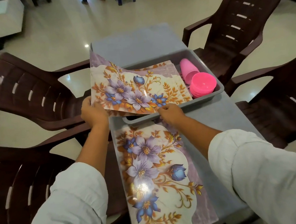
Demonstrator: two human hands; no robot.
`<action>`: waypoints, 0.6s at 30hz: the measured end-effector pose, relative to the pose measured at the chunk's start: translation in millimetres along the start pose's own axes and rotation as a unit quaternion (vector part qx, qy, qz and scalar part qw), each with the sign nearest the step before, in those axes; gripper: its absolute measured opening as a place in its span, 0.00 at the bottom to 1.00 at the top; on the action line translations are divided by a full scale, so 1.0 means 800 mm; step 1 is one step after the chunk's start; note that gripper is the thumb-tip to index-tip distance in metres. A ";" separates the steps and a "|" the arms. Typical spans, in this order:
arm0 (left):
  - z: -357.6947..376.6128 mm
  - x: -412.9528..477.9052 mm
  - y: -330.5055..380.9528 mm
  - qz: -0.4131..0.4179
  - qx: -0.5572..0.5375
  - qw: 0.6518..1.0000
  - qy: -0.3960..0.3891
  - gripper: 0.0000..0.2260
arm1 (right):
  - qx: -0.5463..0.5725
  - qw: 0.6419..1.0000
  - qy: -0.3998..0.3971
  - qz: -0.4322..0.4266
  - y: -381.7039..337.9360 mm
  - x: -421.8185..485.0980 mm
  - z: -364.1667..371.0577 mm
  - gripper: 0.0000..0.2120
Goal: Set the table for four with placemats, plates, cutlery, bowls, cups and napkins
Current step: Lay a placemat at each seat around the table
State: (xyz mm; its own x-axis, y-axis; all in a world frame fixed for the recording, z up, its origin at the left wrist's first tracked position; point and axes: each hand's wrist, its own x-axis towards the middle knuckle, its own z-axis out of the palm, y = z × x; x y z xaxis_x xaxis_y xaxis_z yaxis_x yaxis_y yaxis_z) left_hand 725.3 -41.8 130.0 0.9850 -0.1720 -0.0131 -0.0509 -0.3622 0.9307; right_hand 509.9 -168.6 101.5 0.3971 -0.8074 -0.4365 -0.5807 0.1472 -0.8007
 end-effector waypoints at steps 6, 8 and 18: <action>-0.031 -0.034 0.031 -0.081 -0.228 0.970 0.008 0.09 | 0.183 0.980 -0.024 0.076 -0.017 -0.005 -0.007 0.13; -0.045 -0.056 0.043 -0.088 -0.283 0.955 0.009 0.08 | 0.233 0.968 -0.041 0.085 -0.025 -0.015 -0.011 0.17; -0.067 -0.229 0.052 -0.161 -0.391 0.905 -0.050 0.09 | 0.475 0.878 -0.056 -0.004 -0.023 -0.061 -0.056 0.26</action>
State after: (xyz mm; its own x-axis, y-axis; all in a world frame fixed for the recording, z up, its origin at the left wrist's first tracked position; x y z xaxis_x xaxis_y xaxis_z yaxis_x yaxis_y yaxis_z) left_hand 551.7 23.8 190.8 0.9058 -0.2698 -0.3267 0.4076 0.3444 0.8457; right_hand 469.1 -157.4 155.7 0.4964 -0.7578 -0.4235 0.2558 0.5939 -0.7628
